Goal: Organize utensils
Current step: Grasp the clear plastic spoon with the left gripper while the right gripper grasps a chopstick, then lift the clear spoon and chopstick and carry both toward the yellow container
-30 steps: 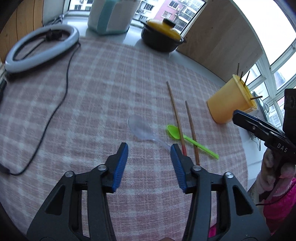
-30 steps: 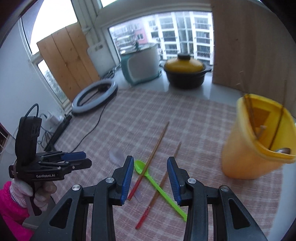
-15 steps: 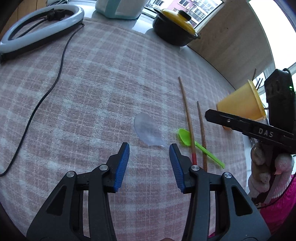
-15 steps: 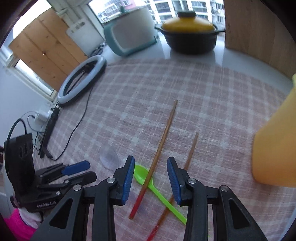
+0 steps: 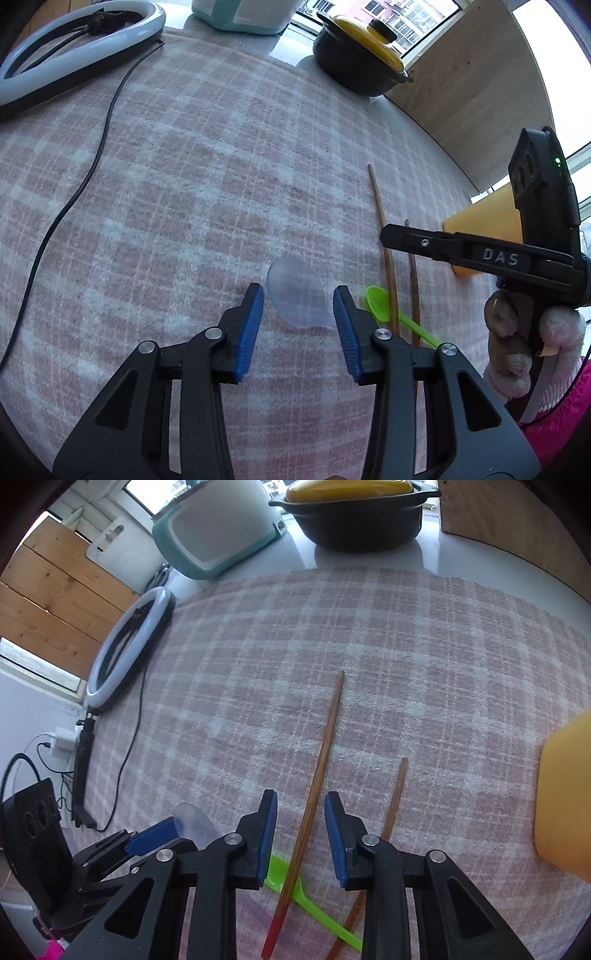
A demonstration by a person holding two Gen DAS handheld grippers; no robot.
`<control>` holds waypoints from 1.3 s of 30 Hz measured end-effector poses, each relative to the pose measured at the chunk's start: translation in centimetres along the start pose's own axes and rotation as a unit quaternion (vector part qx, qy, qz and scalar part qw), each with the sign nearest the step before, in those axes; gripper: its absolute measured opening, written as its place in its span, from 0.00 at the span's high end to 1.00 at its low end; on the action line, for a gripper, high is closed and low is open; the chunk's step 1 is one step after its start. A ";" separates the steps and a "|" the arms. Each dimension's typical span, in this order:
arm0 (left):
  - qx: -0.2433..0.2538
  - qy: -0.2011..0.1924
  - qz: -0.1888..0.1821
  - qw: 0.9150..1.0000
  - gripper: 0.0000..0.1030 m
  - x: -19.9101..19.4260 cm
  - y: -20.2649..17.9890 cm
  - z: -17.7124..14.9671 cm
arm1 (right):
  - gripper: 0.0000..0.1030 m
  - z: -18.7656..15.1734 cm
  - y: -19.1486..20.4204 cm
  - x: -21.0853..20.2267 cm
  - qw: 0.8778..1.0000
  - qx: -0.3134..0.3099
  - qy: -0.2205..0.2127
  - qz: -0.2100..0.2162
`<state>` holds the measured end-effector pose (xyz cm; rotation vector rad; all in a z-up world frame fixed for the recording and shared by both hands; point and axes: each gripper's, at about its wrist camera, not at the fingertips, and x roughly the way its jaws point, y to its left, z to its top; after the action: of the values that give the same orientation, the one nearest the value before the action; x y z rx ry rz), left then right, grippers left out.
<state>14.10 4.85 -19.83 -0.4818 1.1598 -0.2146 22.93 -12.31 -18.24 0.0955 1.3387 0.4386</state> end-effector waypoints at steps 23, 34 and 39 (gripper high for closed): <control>0.029 -0.031 0.021 0.999 0.96 0.3 -1.6 0.6 | 0.96 0.2 0.1 0.8 0.999 -0.013 -0.003 -0.031; 0.044 -0.061 0.028 0.997 0.99 -2.5 -2.3 0.9 | 0.96 -1.5 -0.6 -2.2 0.999 -0.007 -0.038 0.007; 0.055 -0.078 0.029 0.995 1.00 -4.4 -2.7 0.8 | 0.96 -2.4 0.2 -4.1 0.998 -0.019 -0.065 0.011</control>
<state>13.33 4.44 -14.69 -0.3612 1.0022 -0.1865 19.94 -14.01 -15.02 0.1063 1.2021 0.4691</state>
